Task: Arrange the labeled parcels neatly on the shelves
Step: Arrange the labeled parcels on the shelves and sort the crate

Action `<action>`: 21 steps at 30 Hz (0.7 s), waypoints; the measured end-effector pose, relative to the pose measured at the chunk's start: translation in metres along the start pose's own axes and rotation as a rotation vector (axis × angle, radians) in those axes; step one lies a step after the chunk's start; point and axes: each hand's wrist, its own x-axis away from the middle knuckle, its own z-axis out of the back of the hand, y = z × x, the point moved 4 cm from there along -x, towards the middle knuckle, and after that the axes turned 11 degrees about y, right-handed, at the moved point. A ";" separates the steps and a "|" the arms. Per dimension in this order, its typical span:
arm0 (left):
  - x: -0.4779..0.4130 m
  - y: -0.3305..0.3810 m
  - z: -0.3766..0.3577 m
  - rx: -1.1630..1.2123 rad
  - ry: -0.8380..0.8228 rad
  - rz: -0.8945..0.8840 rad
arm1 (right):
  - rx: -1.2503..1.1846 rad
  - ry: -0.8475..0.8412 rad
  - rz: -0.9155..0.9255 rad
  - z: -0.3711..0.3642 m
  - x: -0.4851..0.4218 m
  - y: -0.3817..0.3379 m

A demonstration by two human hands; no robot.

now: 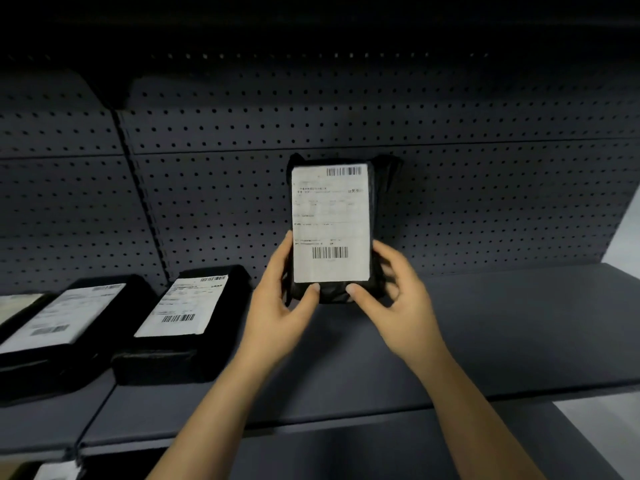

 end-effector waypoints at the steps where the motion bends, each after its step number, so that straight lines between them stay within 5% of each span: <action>1: 0.000 -0.003 0.005 -0.062 0.009 0.006 | 0.020 -0.032 -0.035 -0.006 0.001 0.005; 10: 0.013 -0.037 0.038 -0.423 -0.051 0.226 | 0.261 -0.295 -0.276 -0.045 0.017 0.033; 21: 0.033 -0.070 0.041 -0.653 -0.094 0.253 | 0.417 -0.347 -0.341 -0.058 0.036 0.059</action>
